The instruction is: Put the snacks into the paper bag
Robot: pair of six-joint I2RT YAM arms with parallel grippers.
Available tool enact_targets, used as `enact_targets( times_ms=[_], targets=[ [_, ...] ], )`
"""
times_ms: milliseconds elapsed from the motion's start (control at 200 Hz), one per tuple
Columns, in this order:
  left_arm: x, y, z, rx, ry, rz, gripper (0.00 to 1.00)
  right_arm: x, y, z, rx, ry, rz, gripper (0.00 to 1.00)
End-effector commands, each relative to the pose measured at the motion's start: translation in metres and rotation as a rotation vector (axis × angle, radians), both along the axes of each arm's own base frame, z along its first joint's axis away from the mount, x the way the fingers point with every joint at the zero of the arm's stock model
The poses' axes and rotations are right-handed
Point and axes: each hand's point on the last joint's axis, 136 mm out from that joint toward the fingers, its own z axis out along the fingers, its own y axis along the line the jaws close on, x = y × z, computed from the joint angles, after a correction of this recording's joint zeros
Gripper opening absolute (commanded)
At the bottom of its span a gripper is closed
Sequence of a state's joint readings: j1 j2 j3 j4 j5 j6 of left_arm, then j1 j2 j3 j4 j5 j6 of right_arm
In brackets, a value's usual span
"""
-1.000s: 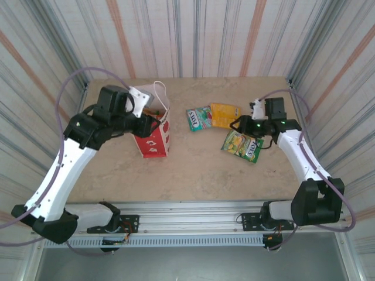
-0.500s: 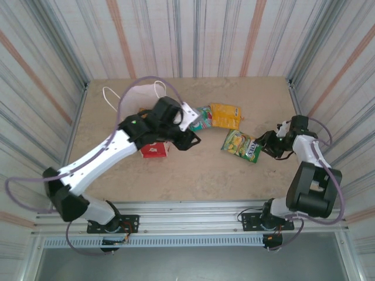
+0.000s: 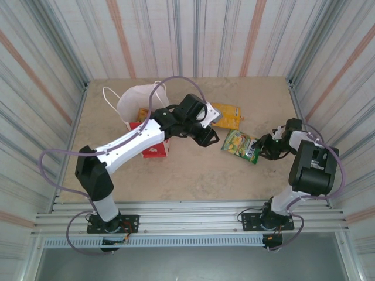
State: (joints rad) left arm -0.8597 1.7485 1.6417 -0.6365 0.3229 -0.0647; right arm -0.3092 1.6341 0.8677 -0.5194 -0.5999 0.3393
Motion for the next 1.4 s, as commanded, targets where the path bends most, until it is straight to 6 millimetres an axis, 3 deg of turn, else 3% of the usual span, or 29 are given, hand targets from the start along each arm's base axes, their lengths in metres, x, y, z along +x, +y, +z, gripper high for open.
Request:
enact_targets(
  times_ms=[0, 180, 601, 747, 887, 1017, 1162, 1398],
  targets=[
    [0.002, -0.011, -0.005, -0.001, 0.016, -0.019, 0.50, 0.002, -0.011, 0.012, -0.050, -0.049, -0.018, 0.55],
    [0.011, -0.021, -0.024, 0.034, 0.050, -0.015, 0.49, -0.002, -0.028, 0.011, -0.077, -0.053, -0.065, 0.56],
    [0.014, -0.030, -0.031, 0.044, 0.070, -0.026, 0.49, 0.018, 0.001, -0.015, 0.046, -0.023, 0.016, 0.50],
    [0.014, -0.029, -0.032, 0.050, 0.070, -0.028, 0.49, 0.020, 0.009, -0.023, 0.043, -0.015, 0.038, 0.35],
    [0.016, -0.028, -0.031, 0.057, 0.067, -0.026, 0.49, 0.020, 0.009, -0.024, 0.031, -0.024, 0.048, 0.09],
    [0.016, -0.025, -0.023, 0.050, 0.060, -0.023, 0.48, 0.021, 0.008, -0.007, -0.020, -0.075, 0.078, 0.01],
    [0.016, -0.019, -0.008, 0.030, 0.043, -0.006, 0.49, 0.021, 0.013, 0.024, -0.123, -0.150, 0.162, 0.00],
    [0.012, 0.000, 0.027, -0.013, -0.012, 0.021, 0.50, 0.017, 0.048, 0.094, -0.355, -0.367, 0.467, 0.00]
  ],
)
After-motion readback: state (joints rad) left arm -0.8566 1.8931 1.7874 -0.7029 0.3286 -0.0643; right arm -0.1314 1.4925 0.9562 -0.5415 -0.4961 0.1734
